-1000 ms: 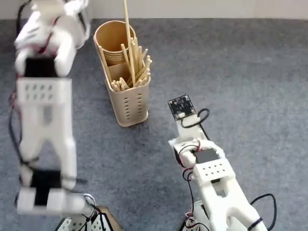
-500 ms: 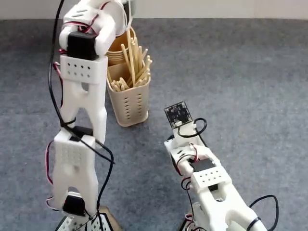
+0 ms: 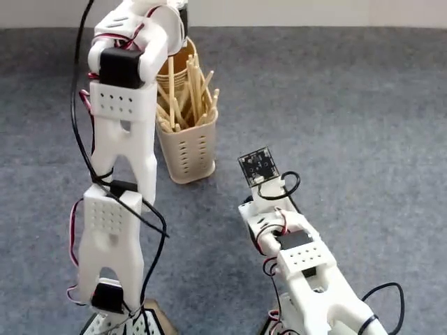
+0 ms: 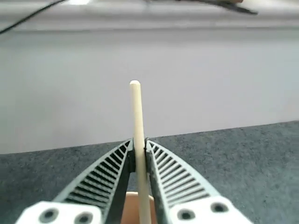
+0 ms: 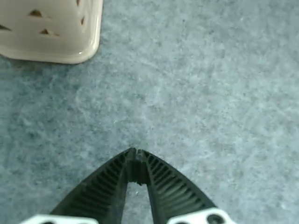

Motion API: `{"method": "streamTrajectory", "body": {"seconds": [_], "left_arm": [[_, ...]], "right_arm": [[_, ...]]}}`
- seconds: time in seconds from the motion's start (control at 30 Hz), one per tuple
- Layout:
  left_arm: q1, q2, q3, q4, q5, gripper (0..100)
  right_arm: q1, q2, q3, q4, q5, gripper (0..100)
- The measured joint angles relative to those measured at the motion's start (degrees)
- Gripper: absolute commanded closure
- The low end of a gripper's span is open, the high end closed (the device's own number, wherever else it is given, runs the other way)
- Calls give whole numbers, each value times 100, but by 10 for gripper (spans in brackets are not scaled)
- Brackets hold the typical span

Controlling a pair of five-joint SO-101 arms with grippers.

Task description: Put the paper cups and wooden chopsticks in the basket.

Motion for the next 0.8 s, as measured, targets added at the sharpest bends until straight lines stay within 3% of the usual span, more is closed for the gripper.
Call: {"method": "streamTrajectory", "body": {"seconds": [0.3, 0.57, 0.8], "left_arm": [[475, -308, -167, 1029, -387, 995], [554, -677, -167, 879, -730, 992], [571, -677, -167, 862, -818, 883]], "right_arm": [[0, 0, 0, 0, 0, 995], [0, 0, 35, -9, 0, 995], [0, 0, 35, -9, 0, 995]]}}
